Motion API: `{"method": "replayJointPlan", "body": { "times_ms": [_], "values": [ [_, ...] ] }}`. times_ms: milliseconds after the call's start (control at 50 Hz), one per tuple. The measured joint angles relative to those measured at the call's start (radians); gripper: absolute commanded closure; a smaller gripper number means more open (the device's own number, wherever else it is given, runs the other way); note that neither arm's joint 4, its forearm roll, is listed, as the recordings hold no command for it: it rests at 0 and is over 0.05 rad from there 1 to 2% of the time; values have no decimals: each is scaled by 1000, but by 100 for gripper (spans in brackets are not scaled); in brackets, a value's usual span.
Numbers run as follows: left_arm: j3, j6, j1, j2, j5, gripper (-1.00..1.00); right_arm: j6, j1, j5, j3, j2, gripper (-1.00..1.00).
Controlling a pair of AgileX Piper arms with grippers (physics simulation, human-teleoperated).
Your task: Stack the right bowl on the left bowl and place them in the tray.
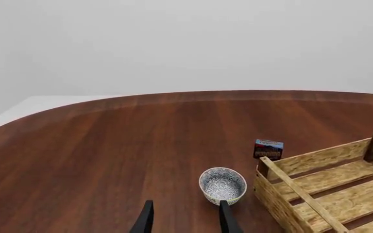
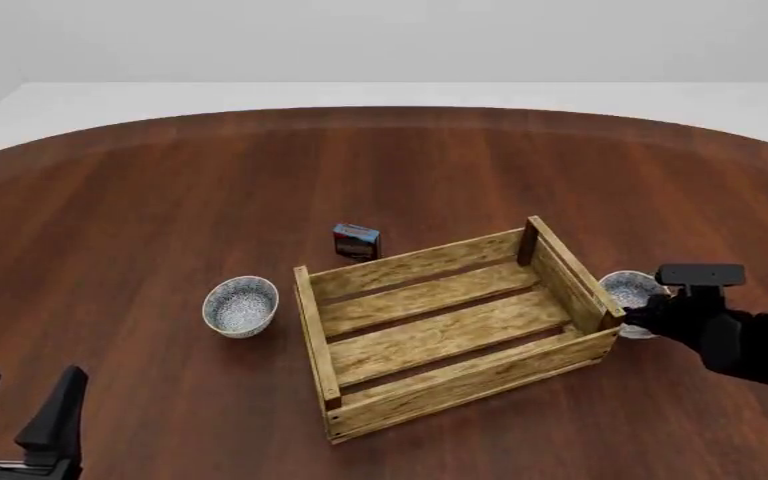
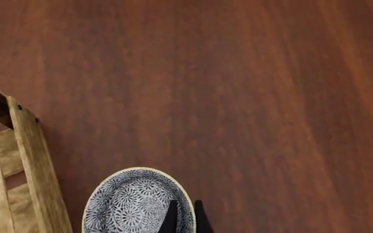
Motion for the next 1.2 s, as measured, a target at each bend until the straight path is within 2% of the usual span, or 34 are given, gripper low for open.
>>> {"method": "replayJointPlan", "body": {
  "times_ms": [280,840,980,1200],
  "values": [
    [-3,1,-2,-18,17,-100,14,-20,42,38,-126,100],
    [-4,0,-8,-7,6,-100,77,-32,219,74,-584,100],
    [-4,2,-11,18,-16,-100,96,-8,274,71,-706,100],
    [-23,14,-16,46,-26,-100,151,85,339,71,-851,100]
  ]
}}
